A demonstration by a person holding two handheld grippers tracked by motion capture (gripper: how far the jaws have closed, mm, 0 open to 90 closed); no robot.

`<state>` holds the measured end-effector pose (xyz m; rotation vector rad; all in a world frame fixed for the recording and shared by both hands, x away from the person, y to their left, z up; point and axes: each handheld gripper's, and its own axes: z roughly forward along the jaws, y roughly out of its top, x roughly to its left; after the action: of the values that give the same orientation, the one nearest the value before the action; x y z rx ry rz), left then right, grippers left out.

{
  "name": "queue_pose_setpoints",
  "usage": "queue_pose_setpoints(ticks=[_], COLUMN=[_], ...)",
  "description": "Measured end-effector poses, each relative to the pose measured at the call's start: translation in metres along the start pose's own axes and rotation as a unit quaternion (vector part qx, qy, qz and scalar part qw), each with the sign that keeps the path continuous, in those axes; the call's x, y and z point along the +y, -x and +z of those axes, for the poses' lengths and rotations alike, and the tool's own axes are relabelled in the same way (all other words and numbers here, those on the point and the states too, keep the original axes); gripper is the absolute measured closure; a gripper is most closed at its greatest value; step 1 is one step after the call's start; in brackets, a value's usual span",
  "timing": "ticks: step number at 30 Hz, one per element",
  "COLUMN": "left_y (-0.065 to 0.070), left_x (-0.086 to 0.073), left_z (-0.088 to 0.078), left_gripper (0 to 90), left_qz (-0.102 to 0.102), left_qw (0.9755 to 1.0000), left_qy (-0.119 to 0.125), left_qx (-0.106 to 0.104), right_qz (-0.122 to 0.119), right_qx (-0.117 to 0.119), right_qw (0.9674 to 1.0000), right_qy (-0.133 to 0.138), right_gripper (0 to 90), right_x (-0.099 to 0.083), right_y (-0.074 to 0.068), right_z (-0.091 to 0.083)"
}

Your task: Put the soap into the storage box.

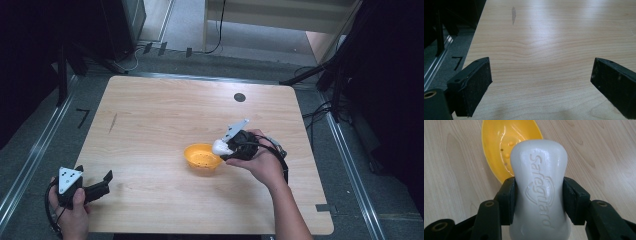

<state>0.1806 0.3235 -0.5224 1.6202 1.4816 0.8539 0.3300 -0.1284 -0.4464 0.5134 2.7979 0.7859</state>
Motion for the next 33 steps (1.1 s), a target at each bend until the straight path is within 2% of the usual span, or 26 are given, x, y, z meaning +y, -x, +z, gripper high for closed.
queue_pose_setpoints(ticks=[2, 9, 20, 33], left_y=[0.0, 0.0, 0.001, 0.001], left_x=[0.0, 0.0, 0.0, 0.0], left_z=[0.0, 0.0, 0.0, 0.0], left_gripper=[3.8, 3.8, 3.8, 3.7], left_qz=[0.0, 0.0, 0.004, 0.005], left_qw=[1.0, 1.0, 1.0, 1.0], left_qy=[0.0, 0.0, 0.0, 0.001], left_qx=[-0.001, -0.001, 0.0, 0.0], right_qz=[-0.009, -0.015, -0.042, -0.056], right_qx=[0.003, 0.01, 0.022, 0.038], right_qw=[1.0, 0.9998, 0.9989, 0.9976], right_qy=[-0.002, -0.002, -0.005, -0.011], right_gripper=[50.2, 50.2, 50.2, 50.2], right_x=[0.004, 0.012, 0.032, 0.043], right_y=[-0.001, -0.004, -0.008, -0.012], right_z=[0.003, 0.009, 0.021, 0.037])
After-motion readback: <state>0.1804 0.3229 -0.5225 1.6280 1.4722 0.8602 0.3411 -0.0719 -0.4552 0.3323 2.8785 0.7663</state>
